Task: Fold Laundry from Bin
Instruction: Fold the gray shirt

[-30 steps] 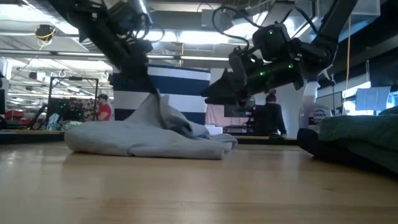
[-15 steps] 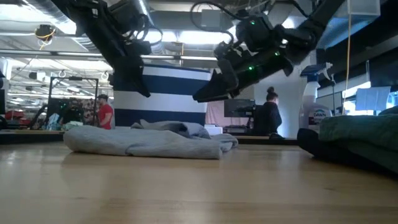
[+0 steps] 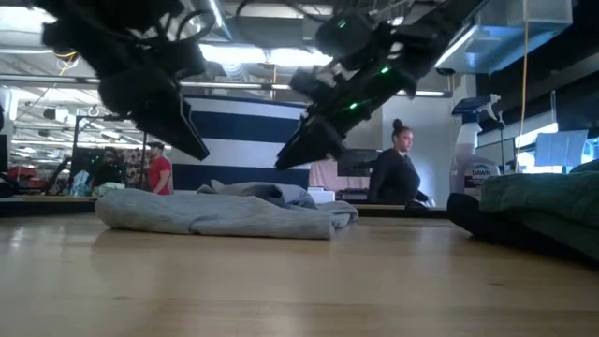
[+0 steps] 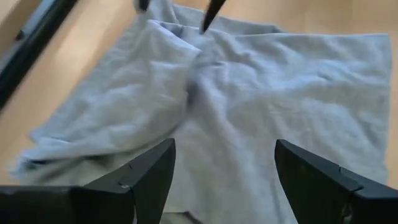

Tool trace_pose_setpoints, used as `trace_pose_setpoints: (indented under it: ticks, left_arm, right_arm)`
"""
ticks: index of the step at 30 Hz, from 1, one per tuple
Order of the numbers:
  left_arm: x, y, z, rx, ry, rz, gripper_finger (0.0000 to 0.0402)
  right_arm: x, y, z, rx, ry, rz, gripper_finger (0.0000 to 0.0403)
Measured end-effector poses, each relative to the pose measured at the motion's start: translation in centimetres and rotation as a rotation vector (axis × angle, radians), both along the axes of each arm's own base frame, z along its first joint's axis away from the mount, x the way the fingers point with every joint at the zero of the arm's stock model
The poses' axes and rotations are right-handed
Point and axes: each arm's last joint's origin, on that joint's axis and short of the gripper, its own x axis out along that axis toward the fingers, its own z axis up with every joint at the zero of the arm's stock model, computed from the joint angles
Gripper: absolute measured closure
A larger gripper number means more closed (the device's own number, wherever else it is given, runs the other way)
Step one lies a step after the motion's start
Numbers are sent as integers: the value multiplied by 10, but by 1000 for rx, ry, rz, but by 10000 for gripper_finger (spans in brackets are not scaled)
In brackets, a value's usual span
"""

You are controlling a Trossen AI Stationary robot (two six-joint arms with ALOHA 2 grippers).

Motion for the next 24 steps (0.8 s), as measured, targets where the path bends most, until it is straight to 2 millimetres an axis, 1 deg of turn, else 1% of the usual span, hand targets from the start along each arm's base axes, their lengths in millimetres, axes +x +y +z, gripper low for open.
trace_pose_setpoints:
  ticks: [2,5,7,9,12,16,20,24]
  left_arm:
    - [-3,-7,-7,-10,-31,10,138]
    - [-6,-15,-11,-2,-71,25,143]
    - [-6,-18,-12,-8,-86,22,146]
    - [-5,-22,-14,-14,-90,14,146]
    - [-3,-28,-24,-28,-53,6,147]
    - [3,-38,-44,-28,9,-21,147]
    - [7,-45,-63,-31,54,-31,147]
    - [8,-49,-71,-64,66,-14,147]
  right_arm:
    - [9,-3,-5,-1,10,-4,173]
    - [21,-4,-13,-2,36,-1,173]
    - [24,-4,-19,-3,80,3,173]
    - [30,-5,-18,-16,65,11,173]
    - [33,-6,-18,-37,67,-2,173]
    - [31,-11,-20,-94,89,-63,174]
    - [30,-24,-18,-125,73,-190,190]
    - [26,-48,-18,-72,40,-296,218]
